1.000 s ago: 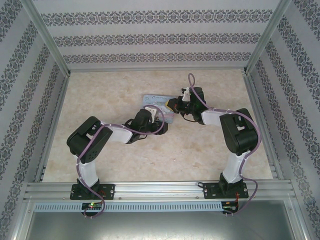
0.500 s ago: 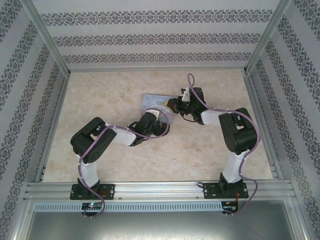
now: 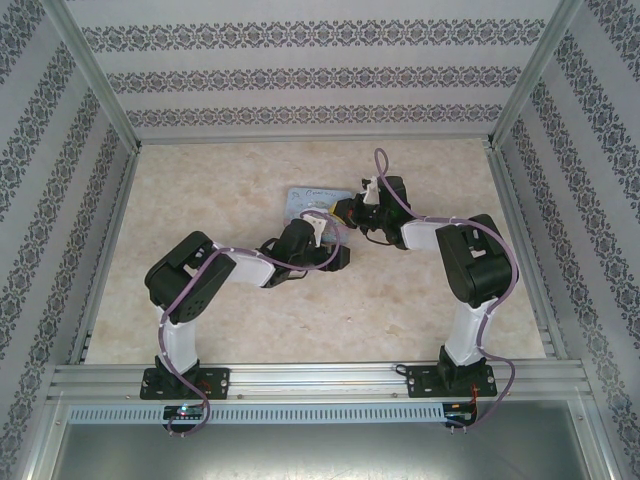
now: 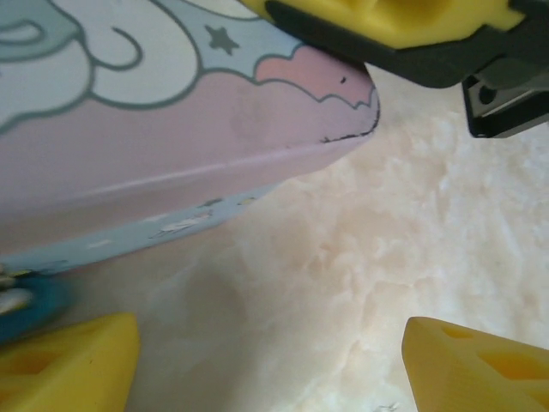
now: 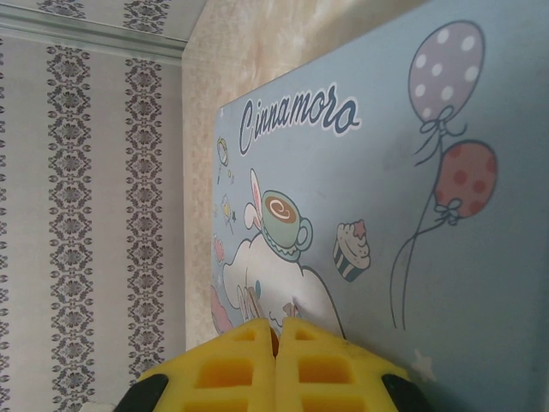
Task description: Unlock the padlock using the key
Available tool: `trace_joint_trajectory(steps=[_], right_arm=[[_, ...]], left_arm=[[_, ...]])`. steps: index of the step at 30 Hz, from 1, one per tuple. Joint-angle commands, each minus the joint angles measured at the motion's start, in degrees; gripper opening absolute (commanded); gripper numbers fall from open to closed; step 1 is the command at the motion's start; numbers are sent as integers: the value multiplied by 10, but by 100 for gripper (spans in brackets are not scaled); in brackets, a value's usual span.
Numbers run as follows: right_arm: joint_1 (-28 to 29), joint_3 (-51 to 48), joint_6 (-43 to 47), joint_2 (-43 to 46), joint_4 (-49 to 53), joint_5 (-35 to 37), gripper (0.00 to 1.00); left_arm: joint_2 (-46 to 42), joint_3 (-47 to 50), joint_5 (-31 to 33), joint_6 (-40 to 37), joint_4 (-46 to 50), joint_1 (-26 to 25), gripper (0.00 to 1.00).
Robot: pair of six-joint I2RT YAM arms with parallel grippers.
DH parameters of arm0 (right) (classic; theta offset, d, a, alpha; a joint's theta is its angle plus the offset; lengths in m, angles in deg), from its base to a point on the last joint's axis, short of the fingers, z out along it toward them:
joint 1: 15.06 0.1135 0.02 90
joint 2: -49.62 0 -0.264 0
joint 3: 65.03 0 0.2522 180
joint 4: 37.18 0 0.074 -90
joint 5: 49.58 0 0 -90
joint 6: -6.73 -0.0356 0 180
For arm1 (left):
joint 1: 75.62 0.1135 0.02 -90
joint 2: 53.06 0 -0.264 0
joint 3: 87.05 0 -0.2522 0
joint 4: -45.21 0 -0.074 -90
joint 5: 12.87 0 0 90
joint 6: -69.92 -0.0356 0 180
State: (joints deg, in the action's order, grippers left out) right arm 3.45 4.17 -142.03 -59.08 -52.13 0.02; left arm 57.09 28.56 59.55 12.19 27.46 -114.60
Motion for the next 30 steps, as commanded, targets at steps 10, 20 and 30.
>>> trace_joint_trajectory(steps=[10,20,30], right_arm=[[0,-3,-6,-23,9,-4,0],[0,-2,-14,-34,0,-4,0],[-2,-9,-14,-36,0,-1,0]], left_arm=[[-11,51,-5,88,-90,18,81],[-102,38,46,3,81,21,82],[-79,10,87,-52,122,28,82]])
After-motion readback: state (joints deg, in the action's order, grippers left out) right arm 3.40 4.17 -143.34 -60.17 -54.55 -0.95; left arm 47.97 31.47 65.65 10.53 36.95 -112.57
